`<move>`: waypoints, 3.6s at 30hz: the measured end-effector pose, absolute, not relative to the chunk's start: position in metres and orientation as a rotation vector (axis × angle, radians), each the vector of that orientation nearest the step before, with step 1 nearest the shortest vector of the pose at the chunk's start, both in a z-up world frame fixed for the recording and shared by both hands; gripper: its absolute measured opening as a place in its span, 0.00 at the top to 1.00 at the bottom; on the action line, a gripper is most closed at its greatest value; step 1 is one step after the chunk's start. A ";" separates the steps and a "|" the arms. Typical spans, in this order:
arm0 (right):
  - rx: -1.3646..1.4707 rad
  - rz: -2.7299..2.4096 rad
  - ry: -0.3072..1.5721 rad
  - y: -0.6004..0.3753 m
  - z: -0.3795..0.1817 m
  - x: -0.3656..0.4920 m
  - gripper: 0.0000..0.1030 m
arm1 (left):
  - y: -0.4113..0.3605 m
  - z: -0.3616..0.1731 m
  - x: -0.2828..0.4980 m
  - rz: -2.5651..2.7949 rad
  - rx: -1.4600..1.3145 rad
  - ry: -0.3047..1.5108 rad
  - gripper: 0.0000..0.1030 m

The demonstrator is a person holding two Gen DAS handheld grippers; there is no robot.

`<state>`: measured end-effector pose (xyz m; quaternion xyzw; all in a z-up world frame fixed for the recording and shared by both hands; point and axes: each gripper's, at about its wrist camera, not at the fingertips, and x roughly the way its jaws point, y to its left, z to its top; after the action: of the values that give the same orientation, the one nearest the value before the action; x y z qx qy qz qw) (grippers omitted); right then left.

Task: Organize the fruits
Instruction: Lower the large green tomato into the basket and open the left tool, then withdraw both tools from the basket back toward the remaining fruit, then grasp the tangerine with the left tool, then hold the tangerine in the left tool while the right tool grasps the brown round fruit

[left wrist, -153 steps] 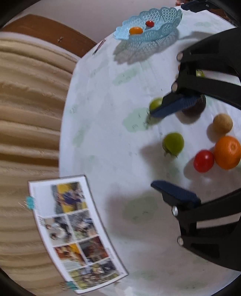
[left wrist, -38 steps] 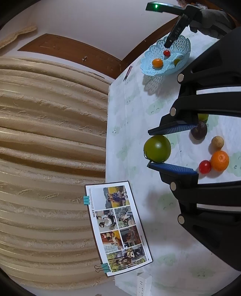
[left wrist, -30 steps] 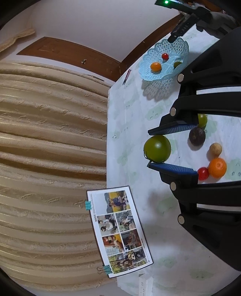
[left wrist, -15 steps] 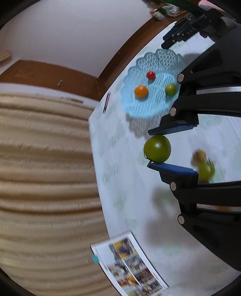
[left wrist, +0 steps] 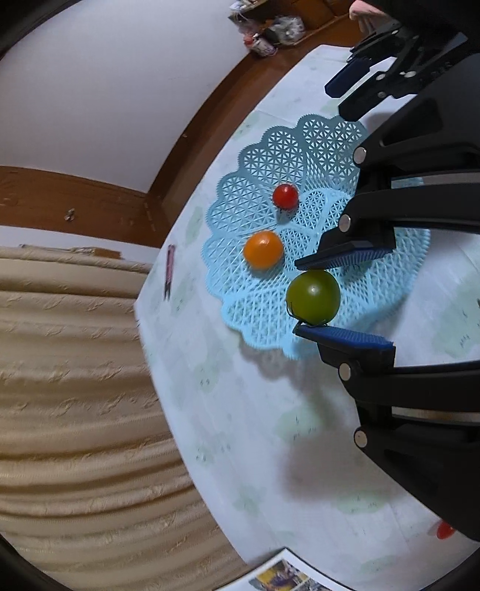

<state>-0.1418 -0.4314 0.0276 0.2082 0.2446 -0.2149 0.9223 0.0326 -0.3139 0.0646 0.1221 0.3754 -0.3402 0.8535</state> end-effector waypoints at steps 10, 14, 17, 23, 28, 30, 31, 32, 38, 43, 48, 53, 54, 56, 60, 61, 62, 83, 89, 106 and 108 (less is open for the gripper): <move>0.445 -0.448 0.498 -0.434 0.027 -0.146 0.44 | -0.309 0.061 0.047 -0.682 0.171 0.832 0.25; 0.452 -0.444 0.490 -0.431 0.031 -0.146 0.44 | -0.285 0.084 0.048 -0.652 0.133 0.758 0.13; 0.442 -0.432 0.479 -0.424 0.037 -0.145 0.43 | -0.264 0.103 0.045 -0.609 0.123 0.680 0.10; 0.407 -0.386 0.447 -0.399 0.055 -0.144 0.36 | -0.211 0.134 0.040 -0.558 0.101 0.595 0.05; 0.386 -0.337 0.445 -0.374 0.062 -0.138 0.36 | -0.150 0.150 0.039 -0.483 0.051 0.576 0.05; 0.381 -0.319 0.451 -0.364 0.064 -0.134 0.36 | -0.130 0.152 0.038 -0.454 0.043 0.567 0.05; 0.376 -0.308 0.455 -0.359 0.065 -0.133 0.36 | -0.121 0.152 0.037 -0.441 0.041 0.564 0.05; 0.371 -0.300 0.458 -0.355 0.065 -0.132 0.36 | -0.107 0.153 0.035 -0.423 0.041 0.561 0.05; 0.356 -0.256 0.479 -0.330 0.066 -0.123 0.35 | -0.056 0.139 0.034 -0.344 0.029 0.591 0.05; 0.341 -0.221 0.499 -0.310 0.063 -0.119 0.35 | -0.022 0.111 0.034 -0.287 0.013 0.653 0.05; 0.322 -0.189 0.523 -0.294 0.060 -0.116 0.35 | -0.006 0.079 0.032 -0.269 -0.017 0.742 0.05; 0.312 -0.163 0.546 -0.282 0.055 -0.113 0.35 | -0.005 0.051 0.021 -0.270 -0.001 0.802 0.05; 0.310 -0.158 0.551 -0.280 0.054 -0.112 0.35 | -0.006 0.046 0.019 -0.275 0.002 0.814 0.05; 0.306 -0.149 0.559 -0.277 0.052 -0.111 0.35 | -0.011 0.035 0.015 -0.282 0.017 0.833 0.05; 0.303 -0.135 0.577 -0.274 0.047 -0.109 0.35 | -0.020 0.021 0.008 -0.302 0.043 0.862 0.09; 0.301 -0.131 0.582 -0.273 0.046 -0.109 0.35 | -0.022 0.018 0.008 -0.308 0.047 0.868 0.12; 0.298 -0.127 0.588 -0.272 0.044 -0.109 0.35 | -0.023 0.016 0.007 -0.311 0.050 0.873 0.14; 0.208 0.019 0.699 -0.230 0.026 -0.077 0.35 | -0.024 0.008 0.008 -0.407 0.011 0.889 0.62; 0.184 0.084 0.733 -0.217 0.025 -0.063 0.35 | -0.013 0.029 0.000 -0.351 0.022 0.797 0.62; -0.053 0.188 0.797 -0.183 0.011 0.007 0.36 | 0.007 0.043 -0.003 -0.310 -0.028 0.753 0.62; -0.091 0.195 0.791 -0.179 0.009 0.011 0.36 | 0.008 0.043 -0.003 -0.310 -0.029 0.754 0.62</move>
<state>0.0109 -0.1787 0.0095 -0.0442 0.3843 0.0946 0.9173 -0.0029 0.0077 0.0430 -0.0140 0.3664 -0.1506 0.9181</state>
